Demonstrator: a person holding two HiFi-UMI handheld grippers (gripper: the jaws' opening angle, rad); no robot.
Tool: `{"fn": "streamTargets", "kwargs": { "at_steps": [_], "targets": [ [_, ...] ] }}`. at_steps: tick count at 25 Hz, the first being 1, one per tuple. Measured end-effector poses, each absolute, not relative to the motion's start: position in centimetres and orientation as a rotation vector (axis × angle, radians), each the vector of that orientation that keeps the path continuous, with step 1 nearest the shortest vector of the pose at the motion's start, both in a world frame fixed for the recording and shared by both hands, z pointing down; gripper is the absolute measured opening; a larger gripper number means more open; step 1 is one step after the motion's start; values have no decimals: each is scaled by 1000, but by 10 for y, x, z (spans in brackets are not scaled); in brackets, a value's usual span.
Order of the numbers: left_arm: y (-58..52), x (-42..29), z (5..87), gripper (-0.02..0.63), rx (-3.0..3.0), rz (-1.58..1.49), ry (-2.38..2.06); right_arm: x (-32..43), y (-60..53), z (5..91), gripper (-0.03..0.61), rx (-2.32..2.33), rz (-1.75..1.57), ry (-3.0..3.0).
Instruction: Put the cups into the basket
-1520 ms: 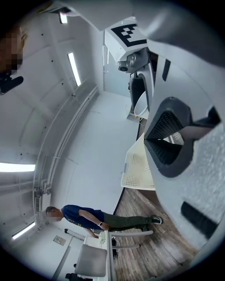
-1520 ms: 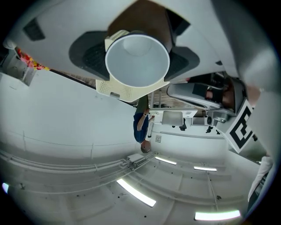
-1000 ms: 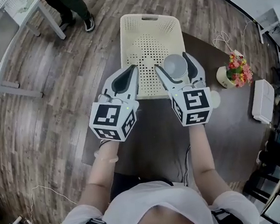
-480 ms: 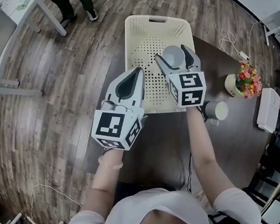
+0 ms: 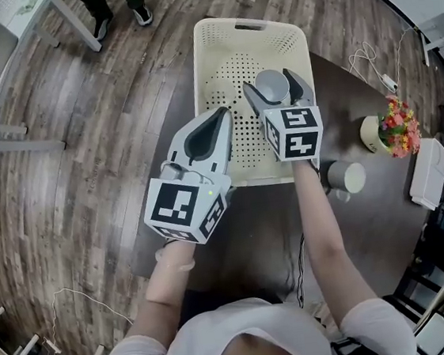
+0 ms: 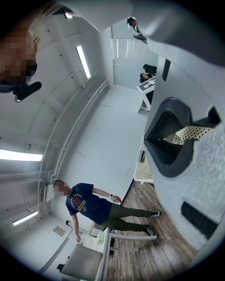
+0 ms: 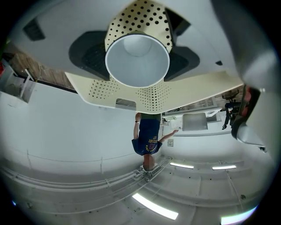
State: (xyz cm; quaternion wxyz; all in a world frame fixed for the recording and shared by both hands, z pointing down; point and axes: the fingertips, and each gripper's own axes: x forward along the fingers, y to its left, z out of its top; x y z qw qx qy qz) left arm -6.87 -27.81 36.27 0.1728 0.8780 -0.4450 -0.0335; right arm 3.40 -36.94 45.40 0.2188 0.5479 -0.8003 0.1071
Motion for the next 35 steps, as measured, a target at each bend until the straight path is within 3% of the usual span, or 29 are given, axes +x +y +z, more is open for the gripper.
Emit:
{"fn": "streamTargets", "kwargs": {
  "at_steps": [35],
  "targets": [
    [-287,-77,361,11,2482,-117,-1302,14,-403,502,394,1428,515,-2251]
  ]
}}
